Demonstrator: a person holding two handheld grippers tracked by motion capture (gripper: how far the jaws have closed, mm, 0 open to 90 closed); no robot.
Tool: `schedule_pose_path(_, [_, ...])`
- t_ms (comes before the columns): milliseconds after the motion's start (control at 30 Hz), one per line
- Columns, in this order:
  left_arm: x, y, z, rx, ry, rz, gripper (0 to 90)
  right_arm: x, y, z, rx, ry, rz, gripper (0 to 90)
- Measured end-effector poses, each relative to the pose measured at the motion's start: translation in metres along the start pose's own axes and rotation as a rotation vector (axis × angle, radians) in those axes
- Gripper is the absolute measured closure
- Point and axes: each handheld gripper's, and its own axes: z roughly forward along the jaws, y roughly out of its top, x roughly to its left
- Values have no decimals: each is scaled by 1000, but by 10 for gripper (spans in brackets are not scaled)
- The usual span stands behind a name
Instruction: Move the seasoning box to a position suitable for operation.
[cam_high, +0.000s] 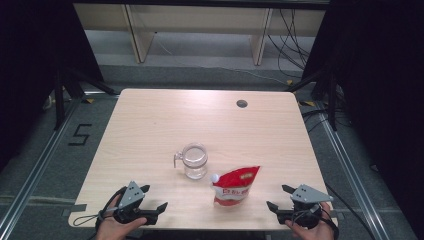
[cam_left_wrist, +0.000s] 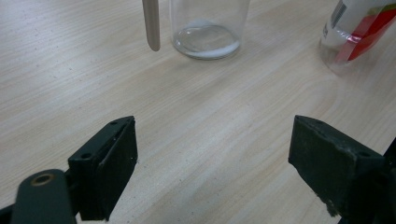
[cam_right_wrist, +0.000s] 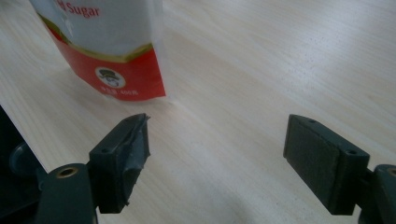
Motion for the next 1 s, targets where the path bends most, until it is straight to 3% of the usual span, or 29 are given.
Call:
schedule_pose_path(167, [-1, 0, 1, -7, 3, -4, 153, -3, -1, 1, -20, 28, -20, 224])
schedule_pose_path(233, [0, 0, 0, -6, 6, 11, 152, -4, -1, 2, -16, 25, -30, 221])
schedule_pose_path(300, [0, 0, 0, -7, 12, 10, 152, -1, -1, 3, -14, 44, -2, 221])
schedule_pose_path(367, [-1, 0, 1, -10, 10, 2, 152, -2, 0, 4, -15, 54, -35, 212])
schedule_pose_path(500, [-1, 0, 1, -13, 10, 1, 152, -1, 1, 5, -21, 71, -56, 200])
schedule_pose_path(533, [0, 0, 0, -10, 14, 17, 152, 0, 1, 6, -23, 78, -51, 197])
schedule_pose_path(567, [0, 0, 0, -13, 16, 11, 152, 0, 2, 7, -25, 96, -54, 191])
schedule_pose_path(733, [0, -1, 0, -21, 17, -2, 152, 2, 4, 7, -43, 95, -44, 184])
schedule_pose_path(867, [0, -1, 1, -26, 18, -7, 152, 3, 6, 9, -72, 98, -78, 193])
schedule_pose_path(900, [0, -1, 1, -24, 17, -1, 152, 5, 6, 8, -69, 98, -63, 191])
schedule_pose_path(1000, [0, -1, 1, -29, 21, 2, 153, 4, 9, 11, -110, 132, -98, 186])
